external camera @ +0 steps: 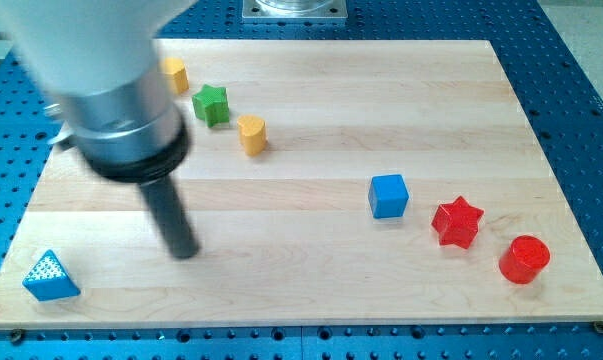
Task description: Push the cube into the triangle
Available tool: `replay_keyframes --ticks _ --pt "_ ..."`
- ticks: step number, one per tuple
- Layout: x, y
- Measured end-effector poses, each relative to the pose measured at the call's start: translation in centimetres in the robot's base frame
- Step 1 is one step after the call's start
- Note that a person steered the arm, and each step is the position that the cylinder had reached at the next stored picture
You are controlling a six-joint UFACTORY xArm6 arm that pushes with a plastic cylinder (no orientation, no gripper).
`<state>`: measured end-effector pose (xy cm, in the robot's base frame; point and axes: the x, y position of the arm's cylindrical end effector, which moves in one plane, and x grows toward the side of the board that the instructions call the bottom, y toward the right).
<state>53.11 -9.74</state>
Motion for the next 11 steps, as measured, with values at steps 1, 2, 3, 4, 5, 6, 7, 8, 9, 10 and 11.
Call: replay_keyframes --ticks 1,2,3,4,5,6,7,8,9,10,11 --pt "-6.5 7.4" --pt "-8.7 21.7" --pt "-6.6 29.4" --pt "-4.5 23.4" --pt "-2.2 14.1" --pt "0.0 6.7" --pt "0.9 -0.1" --pt "0.7 -3.2" --pt "-1.8 -3.2" --pt "-4.1 -5.8" --pt "-1.2 -11.4"
